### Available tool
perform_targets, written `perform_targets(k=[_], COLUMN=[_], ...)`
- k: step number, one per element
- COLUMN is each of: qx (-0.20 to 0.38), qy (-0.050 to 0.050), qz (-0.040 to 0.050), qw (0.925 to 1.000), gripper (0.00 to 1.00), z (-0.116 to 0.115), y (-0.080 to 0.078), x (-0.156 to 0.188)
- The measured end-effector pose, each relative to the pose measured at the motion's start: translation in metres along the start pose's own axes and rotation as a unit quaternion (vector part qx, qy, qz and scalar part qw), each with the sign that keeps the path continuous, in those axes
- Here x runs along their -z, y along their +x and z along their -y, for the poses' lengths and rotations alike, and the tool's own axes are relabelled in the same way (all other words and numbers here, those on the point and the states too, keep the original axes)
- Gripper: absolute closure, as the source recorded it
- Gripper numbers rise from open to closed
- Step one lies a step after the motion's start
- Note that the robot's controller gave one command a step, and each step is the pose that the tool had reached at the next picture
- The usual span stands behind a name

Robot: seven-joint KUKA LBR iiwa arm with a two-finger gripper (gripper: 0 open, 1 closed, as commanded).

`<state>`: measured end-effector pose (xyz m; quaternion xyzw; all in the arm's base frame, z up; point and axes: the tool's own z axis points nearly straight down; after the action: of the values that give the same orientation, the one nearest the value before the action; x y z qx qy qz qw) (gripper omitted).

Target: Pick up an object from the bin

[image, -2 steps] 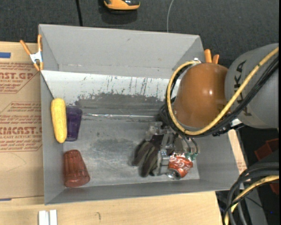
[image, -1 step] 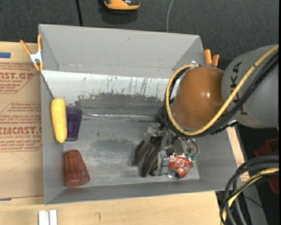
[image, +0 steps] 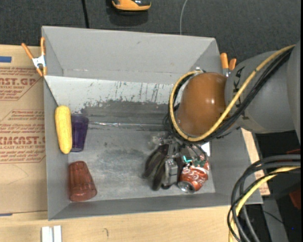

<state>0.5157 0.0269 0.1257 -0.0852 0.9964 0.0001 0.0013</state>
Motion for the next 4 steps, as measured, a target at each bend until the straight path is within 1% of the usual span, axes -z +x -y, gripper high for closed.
perform_targets(k=[4], qx=[0.000], qy=[-0.001], qz=[-0.0010], qw=[1.0000], gripper=[0.00], z=[0.0002], y=[-0.0001], x=[-0.0011])
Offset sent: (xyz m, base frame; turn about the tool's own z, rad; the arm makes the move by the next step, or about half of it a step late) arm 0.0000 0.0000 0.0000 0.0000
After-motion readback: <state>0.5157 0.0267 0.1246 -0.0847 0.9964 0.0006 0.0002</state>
